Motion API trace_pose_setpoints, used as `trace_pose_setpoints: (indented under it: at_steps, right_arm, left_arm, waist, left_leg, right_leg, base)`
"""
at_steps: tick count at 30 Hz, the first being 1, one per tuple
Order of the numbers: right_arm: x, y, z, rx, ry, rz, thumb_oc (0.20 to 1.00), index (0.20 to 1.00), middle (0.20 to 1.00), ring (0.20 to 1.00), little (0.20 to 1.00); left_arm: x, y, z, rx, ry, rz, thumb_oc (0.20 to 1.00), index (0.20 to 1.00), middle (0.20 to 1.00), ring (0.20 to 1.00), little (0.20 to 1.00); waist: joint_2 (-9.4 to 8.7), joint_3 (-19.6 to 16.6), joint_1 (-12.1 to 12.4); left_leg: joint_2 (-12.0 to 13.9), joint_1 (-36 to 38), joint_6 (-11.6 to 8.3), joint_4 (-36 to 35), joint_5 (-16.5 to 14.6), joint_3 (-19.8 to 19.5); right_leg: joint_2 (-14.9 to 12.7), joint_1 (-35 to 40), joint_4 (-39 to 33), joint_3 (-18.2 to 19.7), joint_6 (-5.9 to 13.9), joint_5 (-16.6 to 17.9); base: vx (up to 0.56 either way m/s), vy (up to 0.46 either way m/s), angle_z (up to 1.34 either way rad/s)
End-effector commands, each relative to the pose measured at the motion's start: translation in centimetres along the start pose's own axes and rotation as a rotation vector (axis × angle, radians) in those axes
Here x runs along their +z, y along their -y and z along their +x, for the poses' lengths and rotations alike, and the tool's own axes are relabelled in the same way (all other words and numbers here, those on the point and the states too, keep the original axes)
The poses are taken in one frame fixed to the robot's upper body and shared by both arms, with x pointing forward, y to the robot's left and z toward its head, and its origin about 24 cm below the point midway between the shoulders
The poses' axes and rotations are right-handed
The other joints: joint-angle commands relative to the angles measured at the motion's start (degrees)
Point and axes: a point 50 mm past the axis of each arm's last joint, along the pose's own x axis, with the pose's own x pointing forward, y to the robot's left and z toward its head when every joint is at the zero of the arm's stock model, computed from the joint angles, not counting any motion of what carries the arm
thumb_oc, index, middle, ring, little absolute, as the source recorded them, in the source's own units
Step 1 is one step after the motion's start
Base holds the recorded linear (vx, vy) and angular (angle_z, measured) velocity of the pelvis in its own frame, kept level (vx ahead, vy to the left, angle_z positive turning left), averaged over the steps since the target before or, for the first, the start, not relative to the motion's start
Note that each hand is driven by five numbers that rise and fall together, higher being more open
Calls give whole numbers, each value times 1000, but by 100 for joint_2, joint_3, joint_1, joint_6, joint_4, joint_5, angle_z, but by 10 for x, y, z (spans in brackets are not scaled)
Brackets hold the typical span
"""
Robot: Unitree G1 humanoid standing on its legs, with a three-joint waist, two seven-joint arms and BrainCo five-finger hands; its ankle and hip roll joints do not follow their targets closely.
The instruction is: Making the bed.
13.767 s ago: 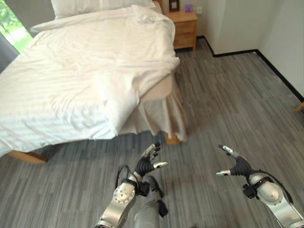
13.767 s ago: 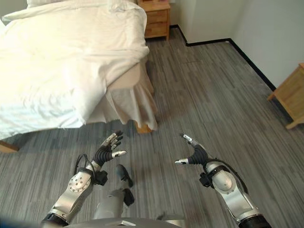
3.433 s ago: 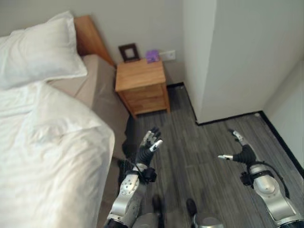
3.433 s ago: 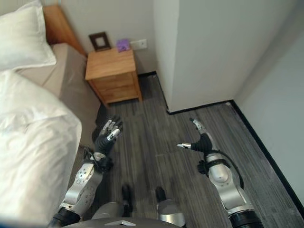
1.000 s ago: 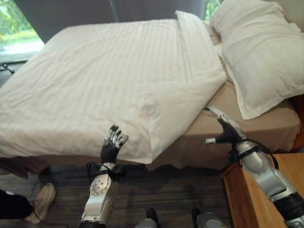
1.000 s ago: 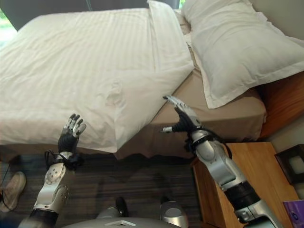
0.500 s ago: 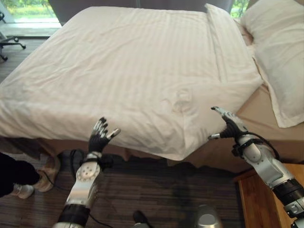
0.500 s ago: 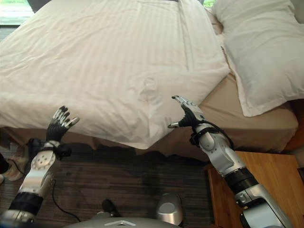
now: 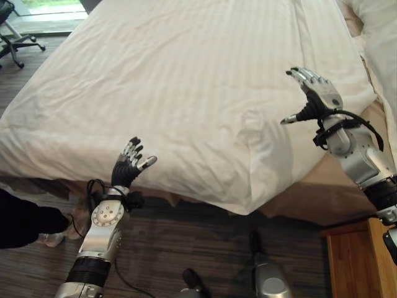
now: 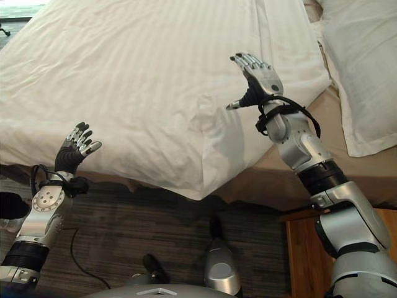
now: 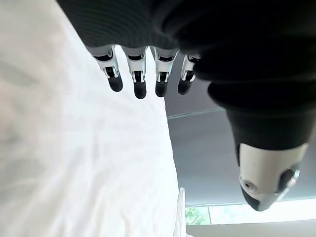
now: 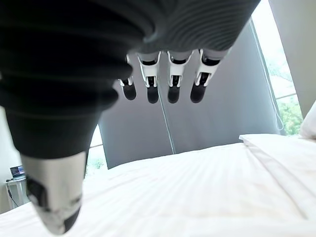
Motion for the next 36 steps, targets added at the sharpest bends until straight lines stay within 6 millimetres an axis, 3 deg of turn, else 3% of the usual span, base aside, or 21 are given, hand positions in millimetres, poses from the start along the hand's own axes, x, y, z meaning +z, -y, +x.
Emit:
trace_pose_setpoints:
  at_steps: [1,12,18,25,26,27,30,36]
  right_arm:
    - [18,23,23,-108,66,-50,1000,1000,1000,1000,1000]
    - [31,56,63,-188,41,-64,1000,1000,1000,1000,1000]
    - [23,53,68,-175,-16,-25,1000,1000,1000,1000,1000]
    - [-5,50,58,-141,-104,-49,1000,1000,1000,1000,1000]
    - [-11,35,52,-89,-121,-88,1000,1000,1000,1000,1000]
    - [-18,28,50,-58,-154,-111,1000,1000,1000,1000,1000]
    - [-41,35,50,-41,-259,-194,1000,1000,1000,1000,1000]
    - [-47,11,38,51,-280,-222,1000,1000,1000,1000,1000]
  left_arm:
    - [39,-19,13,45,174,5,1000,1000,1000,1000,1000]
    - [47,-24,14,43,211,-63,1000,1000,1000,1000,1000]
    - [53,-37,15,68,226,-63,1000,1000,1000,1000,1000]
    - [49,-48,11,88,198,-55,1000,1000,1000,1000,1000]
    - [34,-53,17,124,122,7,1000,1000,1000,1000,1000]
    - [29,-50,23,123,96,7,1000,1000,1000,1000,1000]
    - [45,-37,41,119,166,-66,1000,1000,1000,1000,1000]
    - [42,-18,52,90,149,-81,1000,1000,1000,1000,1000]
  waist:
    - [-187,70,222]
    - [145,486,615]
    - [453,614,733]
    - [735,630,663]
    - [804,646,523]
    - [859,661,524]
    - [989,688,455]
    - [1006,799,180]
  left_leg:
    - [351,-79,-475,117,233,-186]
    - [418,-602,-504,105,432,-417]
    - [352,-922,-524,81,542,-560]
    - [226,-1080,-513,59,553,-639]
    - [166,-1082,-506,61,532,-625]
    - [129,-1085,-500,59,520,-626]
    - [-29,-1057,-467,50,456,-664]
    - [-191,-987,-389,43,340,-585]
  right_leg:
    - [-446,246,553,58,339,-1045]
    - [-386,-486,1191,54,294,-1185]
    - [-437,-829,1366,-37,339,-1188]
    - [-571,-980,1445,-80,396,-1166]
    - [-627,-1041,1481,-60,424,-1147]
    - [-667,-1067,1498,-62,443,-1134]
    - [-770,-1090,1539,-6,504,-1083]
    - [-847,-1155,1535,187,553,-1010]
  base:
    - [0,0,0]
    - [-59,-33,10]
    - [-40,-3,20]
    - [-12,49,12]
    - [-13,96,7]
    - [-18,133,9]
    - [-32,101,15]
    - [-24,83,-4]
